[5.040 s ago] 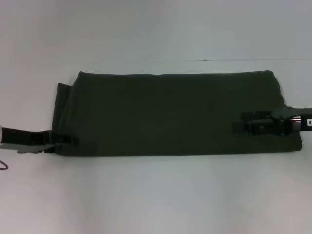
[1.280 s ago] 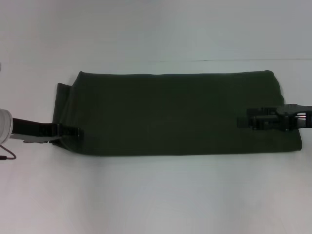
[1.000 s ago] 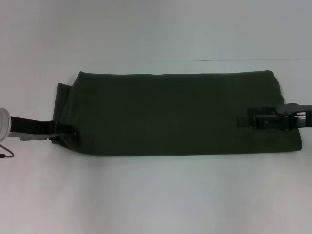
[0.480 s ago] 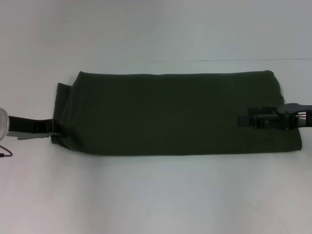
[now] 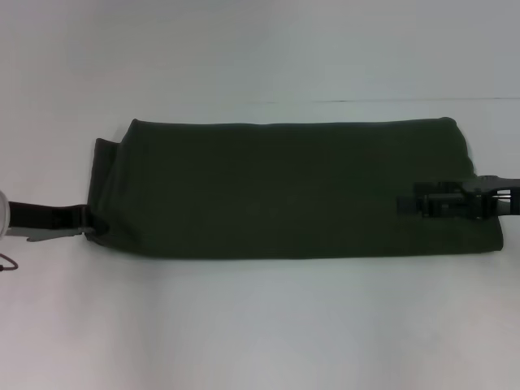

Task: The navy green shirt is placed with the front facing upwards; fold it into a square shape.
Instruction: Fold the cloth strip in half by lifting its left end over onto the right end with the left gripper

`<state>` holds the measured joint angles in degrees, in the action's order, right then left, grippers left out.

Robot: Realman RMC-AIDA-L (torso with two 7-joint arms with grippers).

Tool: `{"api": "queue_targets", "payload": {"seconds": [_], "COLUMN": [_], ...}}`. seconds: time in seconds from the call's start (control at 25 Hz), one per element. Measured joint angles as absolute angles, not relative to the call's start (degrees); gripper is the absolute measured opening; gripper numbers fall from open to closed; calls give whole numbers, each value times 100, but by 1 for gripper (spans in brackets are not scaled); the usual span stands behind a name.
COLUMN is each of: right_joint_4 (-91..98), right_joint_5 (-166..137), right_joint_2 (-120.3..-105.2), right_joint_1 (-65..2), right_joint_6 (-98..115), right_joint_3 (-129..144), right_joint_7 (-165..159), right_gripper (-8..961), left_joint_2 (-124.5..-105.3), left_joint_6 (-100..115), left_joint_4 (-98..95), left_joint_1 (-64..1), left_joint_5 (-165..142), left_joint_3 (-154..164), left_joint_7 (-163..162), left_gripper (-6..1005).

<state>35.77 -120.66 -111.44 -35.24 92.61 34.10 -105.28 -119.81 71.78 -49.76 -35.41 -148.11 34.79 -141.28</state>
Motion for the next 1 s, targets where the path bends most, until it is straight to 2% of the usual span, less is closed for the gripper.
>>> {"api": "queue_targets", "payload": {"seconds": [0.44,1.0], "right_joint_4": [3538,3520], "right_joint_5": [-12067,-12061], "right_joint_2": [-11238,-11536], "right_joint_1": [-3486,-3647], "right_joint_6": [9112,8919], "right_joint_3": [3291,3270], "right_joint_7": [-10478,-10516], "right_gripper": [872,871], "left_joint_2": [-12161,-12130], "left_joint_6": [7372,7503], "left_joint_4": [-5602,-5382], "left_joint_1": [-2618,-2163], "left_joint_5": [-13636,-13064], "left_joint_3": [3168,1432], "left_joint_7": [-13851,-12738], "left_gripper": [-2,-2]}}
